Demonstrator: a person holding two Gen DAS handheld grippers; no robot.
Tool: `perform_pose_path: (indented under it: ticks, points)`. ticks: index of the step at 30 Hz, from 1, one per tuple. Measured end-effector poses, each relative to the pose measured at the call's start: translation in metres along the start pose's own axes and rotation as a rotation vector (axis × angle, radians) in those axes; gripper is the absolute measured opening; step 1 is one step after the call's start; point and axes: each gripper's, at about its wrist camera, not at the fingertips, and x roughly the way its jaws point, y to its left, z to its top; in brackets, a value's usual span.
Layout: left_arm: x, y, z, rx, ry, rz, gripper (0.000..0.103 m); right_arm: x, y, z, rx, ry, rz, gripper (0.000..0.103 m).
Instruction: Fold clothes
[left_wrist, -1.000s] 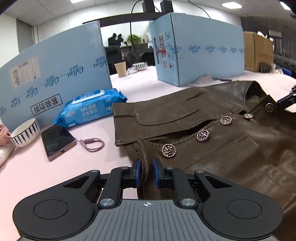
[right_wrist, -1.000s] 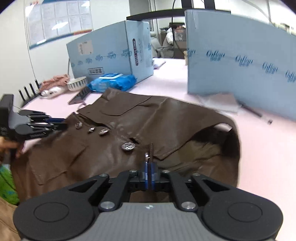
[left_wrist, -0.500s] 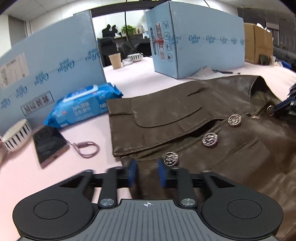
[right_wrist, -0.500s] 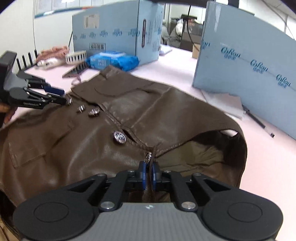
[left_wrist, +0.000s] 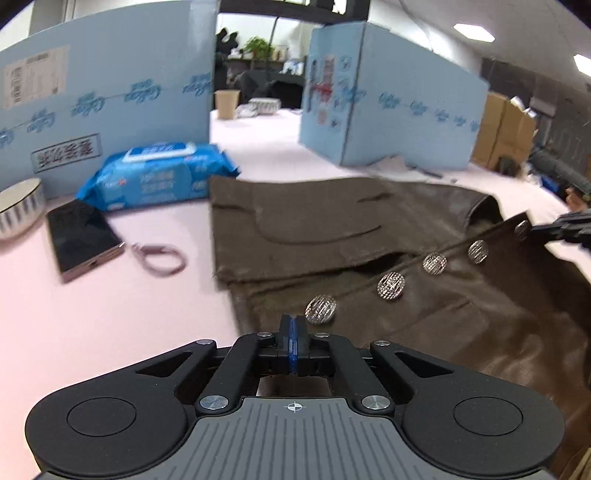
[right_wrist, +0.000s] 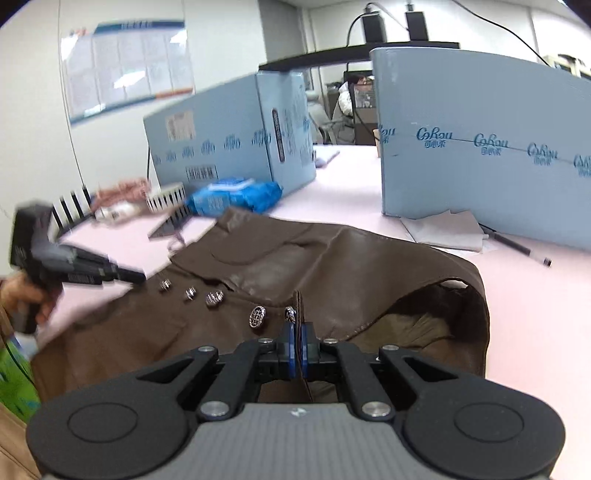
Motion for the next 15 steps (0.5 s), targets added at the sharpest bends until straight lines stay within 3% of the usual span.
perform_pose_path:
  ticks: [2,3,4,6,9,15]
  points:
    - [-0.005,-0.005,0.0,0.025,-0.008,0.021,0.01,-0.006,-0.002,-0.002,0.021,-0.017,0.015,0.004]
    - [-0.007,-0.008,0.0,0.043,-0.015,0.035,0.025,-0.01,-0.003,-0.003,0.036,-0.033,0.026,0.004]
    - [-0.009,-0.011,0.001,0.061,-0.021,0.05,0.046,-0.014,-0.004,-0.004,0.05,-0.049,0.038,0.004]
    - [-0.013,-0.018,0.002,0.097,-0.034,0.08,0.062,-0.023,-0.007,-0.007,0.077,-0.089,0.061,0.004]
    - [-0.021,-0.031,0.004,0.159,-0.079,0.078,0.066,-0.039,-0.009,-0.012,0.1,-0.148,0.09,0.004]
    - [-0.005,-0.05,0.025,0.162,-0.096,-0.09,0.068,-0.066,-0.006,-0.016,0.119,-0.245,0.163,0.004]
